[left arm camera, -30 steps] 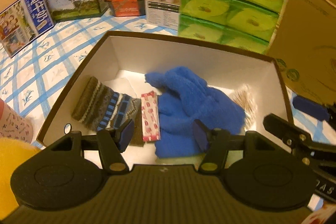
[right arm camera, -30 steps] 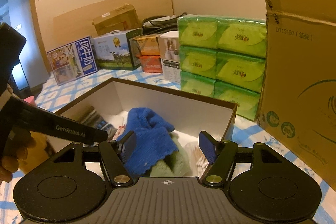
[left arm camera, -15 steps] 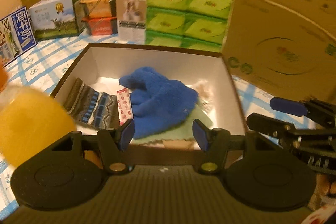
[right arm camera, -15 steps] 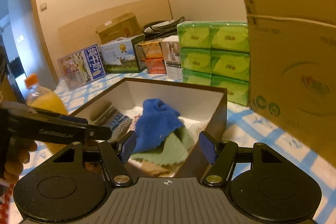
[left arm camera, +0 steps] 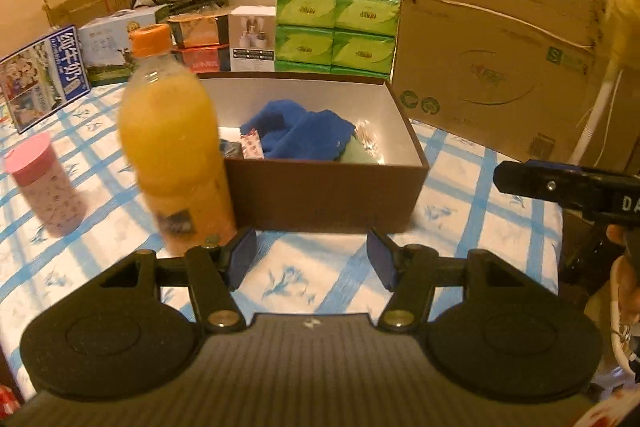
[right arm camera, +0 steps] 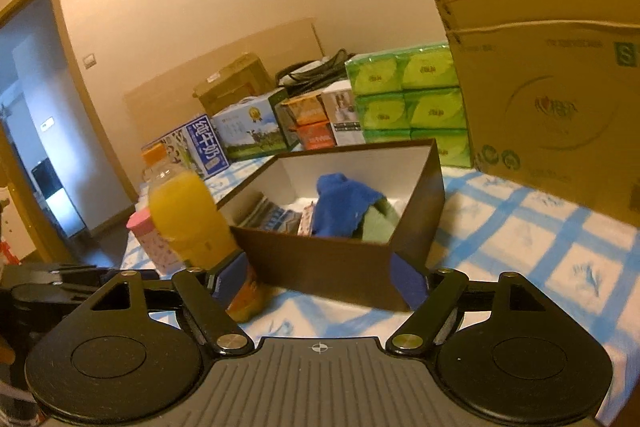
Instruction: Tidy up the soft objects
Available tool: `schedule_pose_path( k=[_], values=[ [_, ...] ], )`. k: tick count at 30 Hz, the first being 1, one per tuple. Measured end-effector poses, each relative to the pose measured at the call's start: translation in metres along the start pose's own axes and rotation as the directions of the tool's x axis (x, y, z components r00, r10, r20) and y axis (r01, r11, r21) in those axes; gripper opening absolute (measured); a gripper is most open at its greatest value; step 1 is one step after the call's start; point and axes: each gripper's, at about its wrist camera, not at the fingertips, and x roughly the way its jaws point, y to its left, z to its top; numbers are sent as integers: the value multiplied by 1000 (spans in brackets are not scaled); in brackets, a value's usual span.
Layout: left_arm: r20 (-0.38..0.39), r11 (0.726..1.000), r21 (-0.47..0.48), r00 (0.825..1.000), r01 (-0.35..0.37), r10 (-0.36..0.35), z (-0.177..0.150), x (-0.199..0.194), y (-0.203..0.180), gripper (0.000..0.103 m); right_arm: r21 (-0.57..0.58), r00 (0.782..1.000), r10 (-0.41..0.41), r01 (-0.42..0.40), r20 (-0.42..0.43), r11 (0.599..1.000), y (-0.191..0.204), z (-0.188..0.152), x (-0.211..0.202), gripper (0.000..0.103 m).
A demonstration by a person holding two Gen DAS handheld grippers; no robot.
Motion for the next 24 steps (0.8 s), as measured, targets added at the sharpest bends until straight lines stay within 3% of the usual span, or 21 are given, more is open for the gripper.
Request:
schedule_pose_path(
  k=[11, 19, 24],
  values=[
    [44, 999, 9, 998, -38, 38, -59, -85, 6, 59, -7, 997, -69, 69, -33, 998, 73, -44, -45, 86],
    [33, 998, -48, 998, -42, 44, -99, -136, 20, 59, -68, 997, -34, 29, -70, 997, 120, -77, -71, 86],
    [34, 997, -55, 998, -58, 60, -119, -160, 27, 59, -78, 995, -67, 61, -75, 995, 138, -93, -88, 86]
  ],
)
